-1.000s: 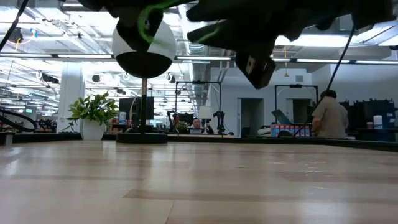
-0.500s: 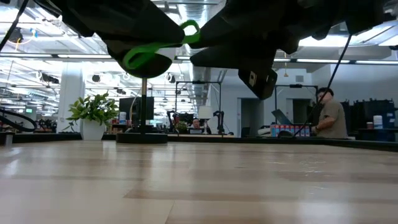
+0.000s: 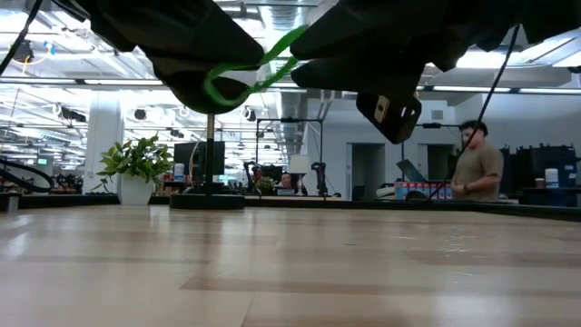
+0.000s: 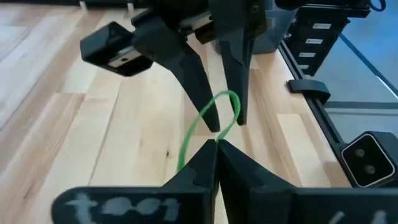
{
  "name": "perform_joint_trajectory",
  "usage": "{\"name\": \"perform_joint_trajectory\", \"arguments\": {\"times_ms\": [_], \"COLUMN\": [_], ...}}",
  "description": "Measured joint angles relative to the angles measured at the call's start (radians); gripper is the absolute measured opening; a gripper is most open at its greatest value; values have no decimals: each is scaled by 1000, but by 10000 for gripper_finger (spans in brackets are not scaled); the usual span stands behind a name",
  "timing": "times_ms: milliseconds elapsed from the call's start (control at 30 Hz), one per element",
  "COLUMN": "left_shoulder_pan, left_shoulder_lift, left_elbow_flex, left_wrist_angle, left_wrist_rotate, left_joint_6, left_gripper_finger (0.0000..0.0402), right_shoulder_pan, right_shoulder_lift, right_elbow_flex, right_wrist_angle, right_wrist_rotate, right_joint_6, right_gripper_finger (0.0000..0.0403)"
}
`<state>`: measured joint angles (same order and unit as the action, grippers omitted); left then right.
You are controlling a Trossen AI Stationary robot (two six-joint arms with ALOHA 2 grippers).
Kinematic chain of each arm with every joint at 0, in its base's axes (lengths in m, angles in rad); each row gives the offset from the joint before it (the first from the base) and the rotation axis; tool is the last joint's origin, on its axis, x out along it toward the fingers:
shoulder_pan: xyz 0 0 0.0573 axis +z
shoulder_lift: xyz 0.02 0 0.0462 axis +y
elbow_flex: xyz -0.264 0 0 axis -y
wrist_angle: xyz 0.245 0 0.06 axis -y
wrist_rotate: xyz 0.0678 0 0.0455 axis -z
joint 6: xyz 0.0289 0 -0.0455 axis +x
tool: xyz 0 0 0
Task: Pick and place items into bin
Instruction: Put the green rubber band into the black bin
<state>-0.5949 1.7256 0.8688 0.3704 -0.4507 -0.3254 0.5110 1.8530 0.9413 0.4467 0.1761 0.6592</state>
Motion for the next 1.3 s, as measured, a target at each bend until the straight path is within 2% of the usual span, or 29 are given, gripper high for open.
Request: {"name": "perform_joint_trajectory", "arguments": {"times_ms": [300, 933, 1033, 1200, 1300], "left_shoulder_pan": [0, 0, 0, 0, 0], "left_shoulder_lift": [0, 0, 0, 0, 0], "left_elbow_flex": [0, 0, 0, 0, 0], "left_wrist_angle": [-51, -40, -40, -41, -42], "left_wrist_rotate": [9, 32, 32, 23, 20], "left_joint_6": [-63, -64, -64, -64, -64], "left_gripper_finger": [0, 0, 0, 0, 0], "right_shoulder_pan": [-9, -43, -44, -41, -41], "right_shoulder_lift": [0, 0, 0, 0, 0], "right_elbow_flex": [0, 0, 0, 0, 0], "right_wrist_angle": [1, 3, 3, 3, 3], "right_wrist_rotate": [4, 38, 38, 35, 35], "right_joint_6": [-3, 31, 31, 29, 25], "right_gripper_finger": [67, 66, 54, 8, 10]}}
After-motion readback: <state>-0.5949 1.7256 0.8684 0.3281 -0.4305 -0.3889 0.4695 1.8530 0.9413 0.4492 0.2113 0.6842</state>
